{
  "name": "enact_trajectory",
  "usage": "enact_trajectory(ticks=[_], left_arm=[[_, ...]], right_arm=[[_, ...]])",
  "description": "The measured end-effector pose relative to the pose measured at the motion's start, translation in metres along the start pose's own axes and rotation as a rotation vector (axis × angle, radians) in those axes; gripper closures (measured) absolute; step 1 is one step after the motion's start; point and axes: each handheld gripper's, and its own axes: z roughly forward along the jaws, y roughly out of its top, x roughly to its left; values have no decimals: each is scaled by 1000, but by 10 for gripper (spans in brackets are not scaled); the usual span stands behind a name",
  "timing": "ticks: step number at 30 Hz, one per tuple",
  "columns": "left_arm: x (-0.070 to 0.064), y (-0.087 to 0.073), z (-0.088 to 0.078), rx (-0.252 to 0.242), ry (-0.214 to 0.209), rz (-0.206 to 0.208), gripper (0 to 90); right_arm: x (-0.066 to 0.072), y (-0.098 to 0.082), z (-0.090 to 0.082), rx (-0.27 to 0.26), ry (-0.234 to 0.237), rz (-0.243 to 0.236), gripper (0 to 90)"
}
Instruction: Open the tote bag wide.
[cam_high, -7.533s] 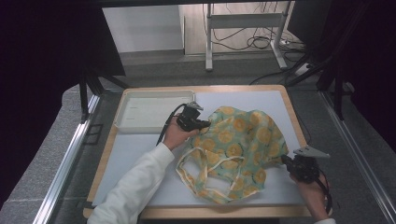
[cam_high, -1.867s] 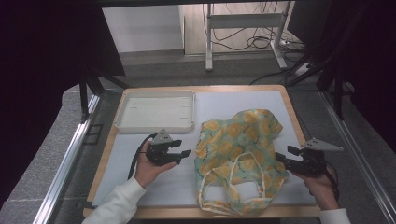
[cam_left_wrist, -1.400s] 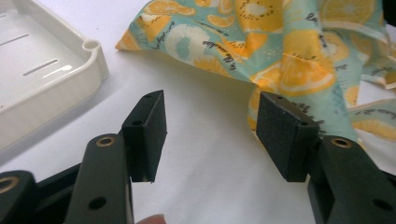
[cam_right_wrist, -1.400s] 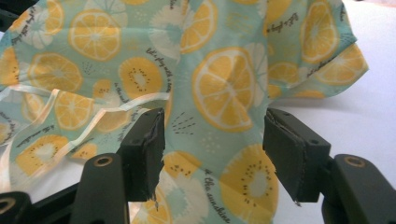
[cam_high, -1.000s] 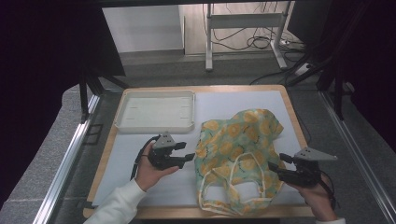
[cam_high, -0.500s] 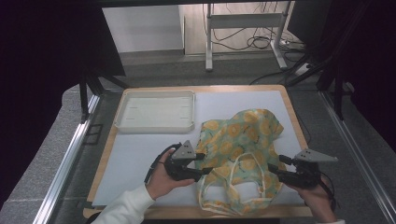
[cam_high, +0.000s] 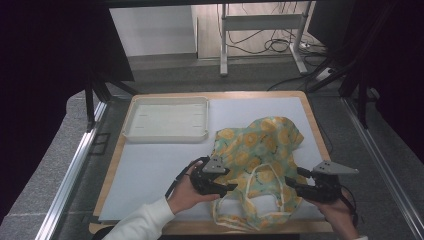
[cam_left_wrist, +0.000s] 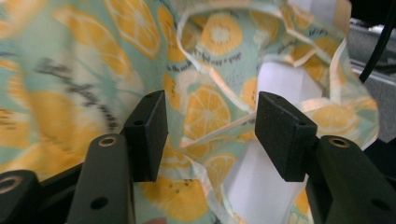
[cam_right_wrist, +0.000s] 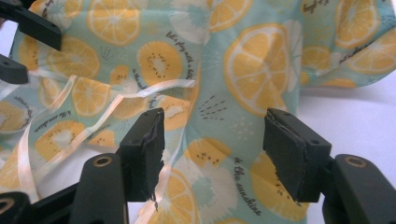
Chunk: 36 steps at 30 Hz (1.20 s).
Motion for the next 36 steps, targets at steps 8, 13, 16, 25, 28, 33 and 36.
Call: enact_trajectory(ticks=[8,13,16,25,28,33,36], left_arm=[[-7,6,13,17,-28,10,390],[-12,17,17,33,-53,56,388],[-12,14,24,66,-79,64,386],[-9,8,30,112,-125,53,368],[-8,5,28,124,-93,62,357],[0,1,26,126,-47,58,348],[2,2,32,151,-86,56,330]], right_arm=[[12,-6,5,35,20,-17,379],[8,-9,7,48,13,1,380],[8,-9,7,46,14,0,379],[7,-10,7,47,11,3,380],[7,-11,7,46,11,4,380],[5,-11,8,50,12,3,380],[6,-11,9,52,13,2,380]])
